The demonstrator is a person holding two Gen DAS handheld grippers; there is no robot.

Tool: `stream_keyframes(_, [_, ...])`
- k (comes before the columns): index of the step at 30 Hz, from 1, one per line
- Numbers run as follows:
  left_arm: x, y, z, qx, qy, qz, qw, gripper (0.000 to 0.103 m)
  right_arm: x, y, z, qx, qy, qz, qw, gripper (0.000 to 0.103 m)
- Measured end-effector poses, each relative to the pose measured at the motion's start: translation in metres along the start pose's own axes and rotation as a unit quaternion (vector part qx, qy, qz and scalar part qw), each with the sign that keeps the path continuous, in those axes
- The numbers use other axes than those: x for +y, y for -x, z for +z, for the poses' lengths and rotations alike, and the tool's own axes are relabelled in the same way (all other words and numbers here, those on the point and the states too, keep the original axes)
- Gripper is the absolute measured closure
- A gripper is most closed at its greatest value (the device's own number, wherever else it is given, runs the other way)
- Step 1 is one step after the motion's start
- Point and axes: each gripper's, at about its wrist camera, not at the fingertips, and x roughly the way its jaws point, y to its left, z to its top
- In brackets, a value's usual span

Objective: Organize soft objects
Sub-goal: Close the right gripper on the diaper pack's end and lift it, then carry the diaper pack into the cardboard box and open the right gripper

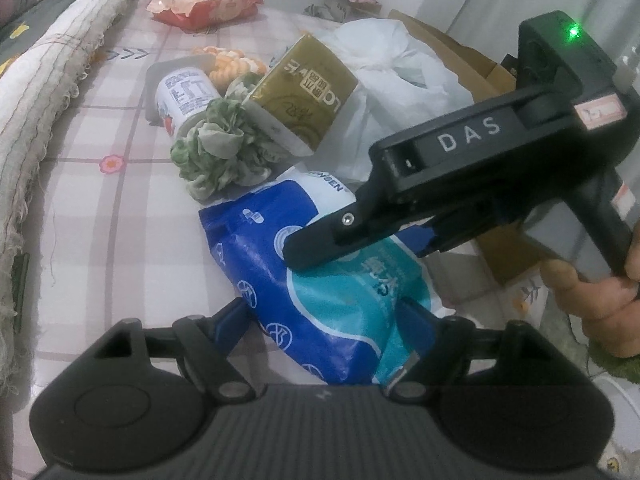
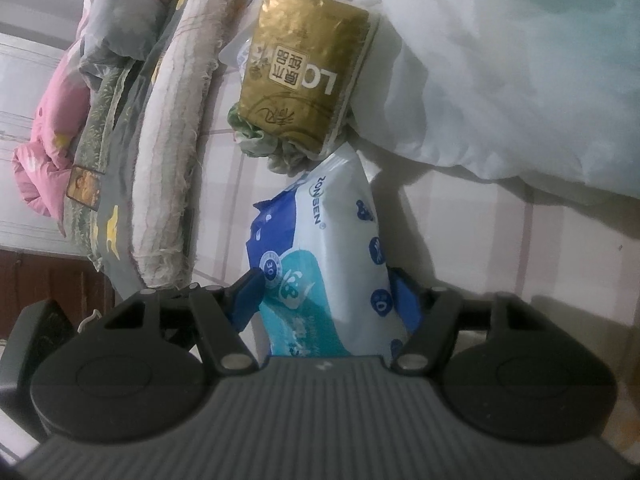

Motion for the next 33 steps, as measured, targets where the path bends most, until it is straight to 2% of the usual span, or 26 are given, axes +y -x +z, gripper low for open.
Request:
stream_keyframes(12, [-0.008, 0.01, -0.001, -0.004, 0.006, 0.02, 0.9998, 0.023, 0.006, 0.001, -0.005, -0.007, 0.016, 0.003, 1.0, 0.052])
stream_keyframes(18, [-0.017, 0.045, 0.003, -0.043, -0.004, 0.051, 0.9978, 0.023, 0.028, 0.012, -0.01, -0.019, 0.041, 0.032, 0.998, 0.052])
stream_keyframes(23, [-0.035, 0.08, 0.02, -0.092, -0.032, 0.071, 0.9927, 0.023, 0.053, 0.041, -0.012, -0.057, 0.081, 0.062, 0.993, 0.052])
stream_keyframes(26, [-0.053, 0.091, 0.037, -0.116, -0.059, 0.07, 0.9891, 0.023, 0.059, 0.068, -0.009, -0.089, 0.094, 0.078, 0.989, 0.052])
stream_keyframes(30, [-0.09, 0.088, 0.069, -0.133, -0.102, 0.057, 0.9842, 0.023, 0.048, 0.114, -0.004, -0.141, 0.093, 0.086, 0.982, 0.052])
stream_keyframes(33, [-0.125, 0.073, 0.095, -0.132, -0.142, 0.04, 0.9803, 0.023, 0.027, 0.15, 0.0, -0.18, 0.077, 0.084, 0.977, 0.052])
